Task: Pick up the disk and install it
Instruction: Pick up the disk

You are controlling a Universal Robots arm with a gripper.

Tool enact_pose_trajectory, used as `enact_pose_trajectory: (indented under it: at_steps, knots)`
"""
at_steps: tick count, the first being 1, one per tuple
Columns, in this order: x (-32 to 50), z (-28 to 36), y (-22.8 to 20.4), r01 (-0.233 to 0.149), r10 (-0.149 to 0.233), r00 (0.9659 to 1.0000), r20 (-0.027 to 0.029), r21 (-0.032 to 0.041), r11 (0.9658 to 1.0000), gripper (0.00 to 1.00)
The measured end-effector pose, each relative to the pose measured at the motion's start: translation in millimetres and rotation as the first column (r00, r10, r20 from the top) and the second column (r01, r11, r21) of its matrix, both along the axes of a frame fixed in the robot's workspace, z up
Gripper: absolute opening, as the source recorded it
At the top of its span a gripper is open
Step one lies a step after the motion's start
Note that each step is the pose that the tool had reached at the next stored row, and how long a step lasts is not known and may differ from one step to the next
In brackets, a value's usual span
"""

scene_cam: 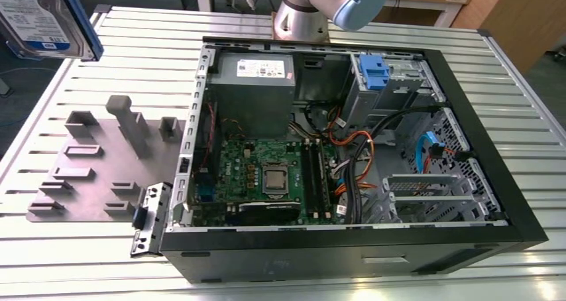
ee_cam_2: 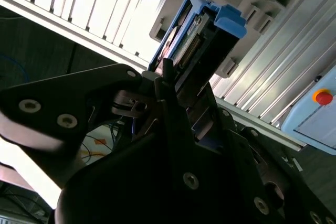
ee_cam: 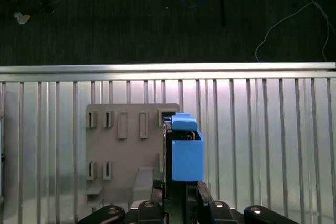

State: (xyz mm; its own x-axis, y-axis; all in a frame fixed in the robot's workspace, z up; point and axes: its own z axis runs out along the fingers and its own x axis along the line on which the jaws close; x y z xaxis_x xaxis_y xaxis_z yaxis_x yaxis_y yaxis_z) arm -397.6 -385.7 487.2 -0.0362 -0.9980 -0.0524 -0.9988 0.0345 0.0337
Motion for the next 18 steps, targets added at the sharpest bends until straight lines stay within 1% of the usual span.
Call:
enact_pose_trajectory:
  at_steps: [4, 8, 13, 18]
  knots:
    - [0.2, 0.2, 0.0, 0.000, 0.000, 1.0000, -0.0002, -0.0001, 1.0000, 0.35]
    - [4.7, 0.1, 0.0, 0.000, 0.000, 1.0000, -0.0001, 0.0000, 1.0000, 0.35]
    - [14.5, 0.0, 0.0, 0.000, 0.000, 1.0000, -0.0001, -0.0001, 1.0000, 0.35]
    - [28.0, -0.2, 0.0, 0.000, 0.000, 1.0000, 0.0000, 0.0000, 1.0000, 0.35]
